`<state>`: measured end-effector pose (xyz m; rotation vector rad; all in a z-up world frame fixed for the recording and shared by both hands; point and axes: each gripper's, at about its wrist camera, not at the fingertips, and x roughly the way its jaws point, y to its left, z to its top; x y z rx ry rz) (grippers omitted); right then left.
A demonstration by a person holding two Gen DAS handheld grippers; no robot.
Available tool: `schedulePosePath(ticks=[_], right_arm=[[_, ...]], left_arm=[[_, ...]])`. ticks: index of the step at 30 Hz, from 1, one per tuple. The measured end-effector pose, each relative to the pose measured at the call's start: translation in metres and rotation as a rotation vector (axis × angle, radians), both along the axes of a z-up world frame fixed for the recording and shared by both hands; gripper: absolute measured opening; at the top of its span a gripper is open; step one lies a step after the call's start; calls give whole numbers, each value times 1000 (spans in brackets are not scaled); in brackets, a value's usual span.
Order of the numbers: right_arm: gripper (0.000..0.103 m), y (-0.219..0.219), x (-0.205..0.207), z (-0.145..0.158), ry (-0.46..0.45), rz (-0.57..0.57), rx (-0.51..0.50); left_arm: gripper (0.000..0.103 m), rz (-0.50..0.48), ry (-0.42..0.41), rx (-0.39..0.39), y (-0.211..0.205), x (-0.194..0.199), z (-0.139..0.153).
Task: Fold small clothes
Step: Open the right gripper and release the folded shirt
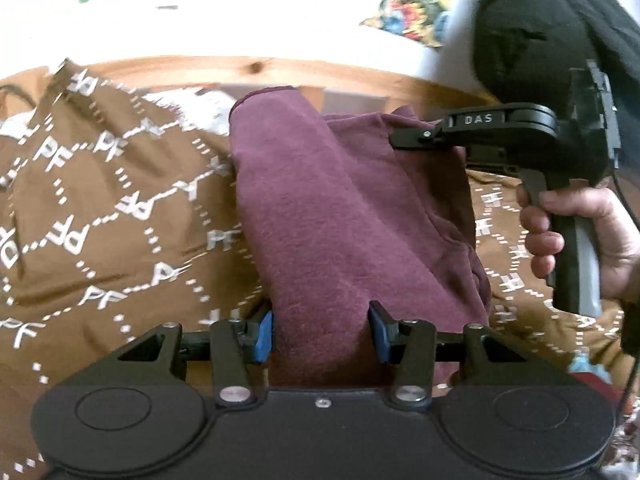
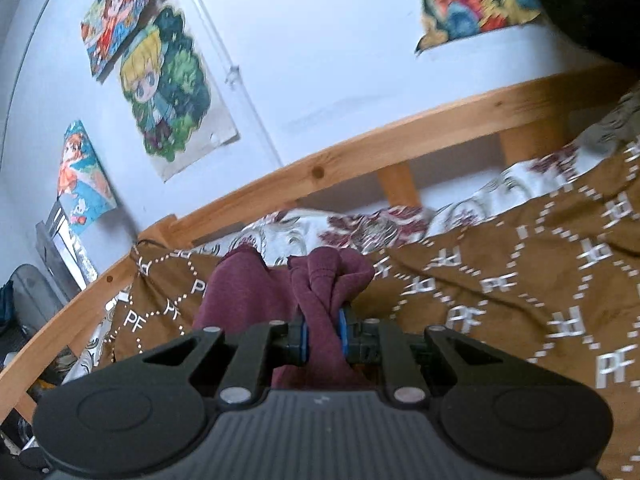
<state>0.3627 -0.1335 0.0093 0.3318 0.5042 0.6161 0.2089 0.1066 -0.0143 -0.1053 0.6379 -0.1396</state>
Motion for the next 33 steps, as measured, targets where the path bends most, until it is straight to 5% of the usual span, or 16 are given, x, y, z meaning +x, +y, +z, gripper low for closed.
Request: schedulePosePath(ticks=[14,20,22,24,28,33], right_arm=[[17,15,41,-53,126,-83,-46],[23,14,41,-62,134,-121,-63],[28,15,40,-60,126,-131,-91],[44,17,37,-58,115,-149,-141],[55,17,30,-57,89,-152,-203],[83,15,19,-53,66,-171,-254]], left_arm=[[55,56,85,-69,21,18,-26],[60,62,94,-22,15,17,-23],[62,67,98,-12,13,17,-22],[64,67,97,-16,13,17,-21],[76,94,110,-24,16,18,-19],[90,146,113,-20,17,14,-14]])
